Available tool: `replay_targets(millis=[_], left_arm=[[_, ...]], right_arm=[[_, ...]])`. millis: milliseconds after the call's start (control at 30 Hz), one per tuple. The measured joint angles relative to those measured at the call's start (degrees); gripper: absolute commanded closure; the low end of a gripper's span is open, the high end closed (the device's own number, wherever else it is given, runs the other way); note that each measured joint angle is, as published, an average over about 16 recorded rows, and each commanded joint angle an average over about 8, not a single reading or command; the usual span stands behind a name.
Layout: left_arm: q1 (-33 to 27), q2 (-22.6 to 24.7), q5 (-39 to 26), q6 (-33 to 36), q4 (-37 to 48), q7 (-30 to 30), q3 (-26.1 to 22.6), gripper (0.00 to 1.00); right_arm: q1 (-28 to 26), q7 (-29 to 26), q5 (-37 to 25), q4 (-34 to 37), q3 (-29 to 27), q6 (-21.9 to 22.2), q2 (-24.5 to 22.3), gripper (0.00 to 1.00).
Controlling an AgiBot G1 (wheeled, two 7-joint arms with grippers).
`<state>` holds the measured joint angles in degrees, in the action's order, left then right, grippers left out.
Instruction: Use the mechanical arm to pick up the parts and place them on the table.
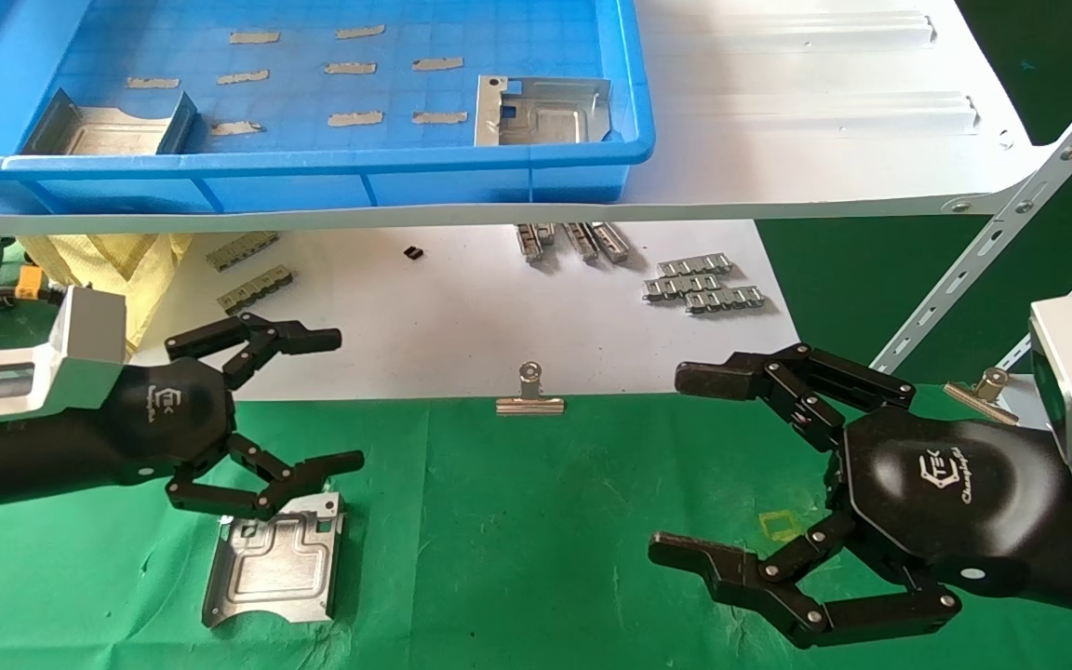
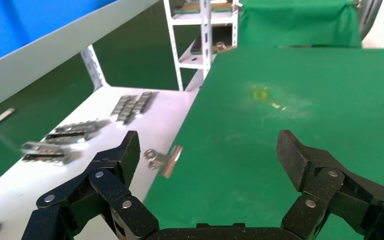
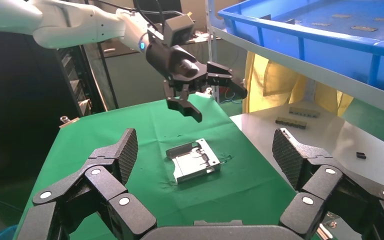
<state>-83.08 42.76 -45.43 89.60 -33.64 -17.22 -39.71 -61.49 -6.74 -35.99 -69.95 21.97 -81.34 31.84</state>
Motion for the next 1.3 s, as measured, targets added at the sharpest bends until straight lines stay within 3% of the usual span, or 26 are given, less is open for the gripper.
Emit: replay_targets(millis=[1300], left_arm=[[20.59,-7.4,3.43,-3.71,-38.23,26.71,22.68,0.0]], right_arm=[[0.0,0.0,0.0,0.0,0.0,0.01,0.0,0.0]])
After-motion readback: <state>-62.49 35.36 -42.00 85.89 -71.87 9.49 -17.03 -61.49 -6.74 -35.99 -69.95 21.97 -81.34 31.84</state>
